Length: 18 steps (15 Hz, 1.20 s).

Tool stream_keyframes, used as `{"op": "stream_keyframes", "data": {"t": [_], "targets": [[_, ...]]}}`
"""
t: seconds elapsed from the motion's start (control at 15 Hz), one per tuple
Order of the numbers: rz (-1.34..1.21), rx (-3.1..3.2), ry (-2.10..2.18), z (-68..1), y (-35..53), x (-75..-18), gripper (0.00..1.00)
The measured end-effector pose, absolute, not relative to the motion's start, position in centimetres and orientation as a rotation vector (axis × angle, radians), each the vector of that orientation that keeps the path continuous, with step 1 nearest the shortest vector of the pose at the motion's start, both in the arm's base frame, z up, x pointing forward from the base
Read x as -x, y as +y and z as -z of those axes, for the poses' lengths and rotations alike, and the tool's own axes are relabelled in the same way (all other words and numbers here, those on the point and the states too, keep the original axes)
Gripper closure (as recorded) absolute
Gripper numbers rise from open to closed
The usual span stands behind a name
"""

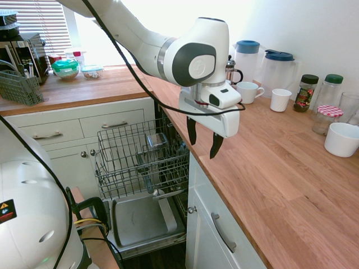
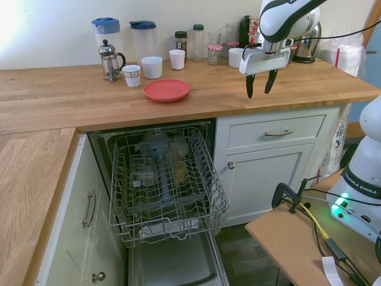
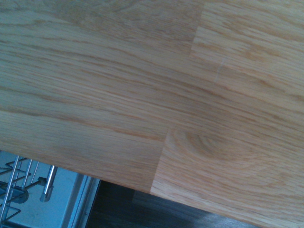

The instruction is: Put the plate in the dishwasher

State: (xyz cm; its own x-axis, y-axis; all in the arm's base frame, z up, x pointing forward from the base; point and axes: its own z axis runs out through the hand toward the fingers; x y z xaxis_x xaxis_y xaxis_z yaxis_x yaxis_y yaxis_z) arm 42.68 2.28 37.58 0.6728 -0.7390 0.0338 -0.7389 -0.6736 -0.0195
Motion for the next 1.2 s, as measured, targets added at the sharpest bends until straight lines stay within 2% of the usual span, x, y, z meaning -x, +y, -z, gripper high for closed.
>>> {"op": "stream_keyframes", "data": {"t": [0.4, 0.8, 1.2], "targets": [[0.106, 2.816, 1.225, -38.5, 2.5, -44.1, 0.0], [0.111, 2.742, 1.168, -41.6, 7.0, -53.9, 0.0], [0.028, 2.621, 1.234, -40.2, 12.2, -62.5, 0.0]]}}
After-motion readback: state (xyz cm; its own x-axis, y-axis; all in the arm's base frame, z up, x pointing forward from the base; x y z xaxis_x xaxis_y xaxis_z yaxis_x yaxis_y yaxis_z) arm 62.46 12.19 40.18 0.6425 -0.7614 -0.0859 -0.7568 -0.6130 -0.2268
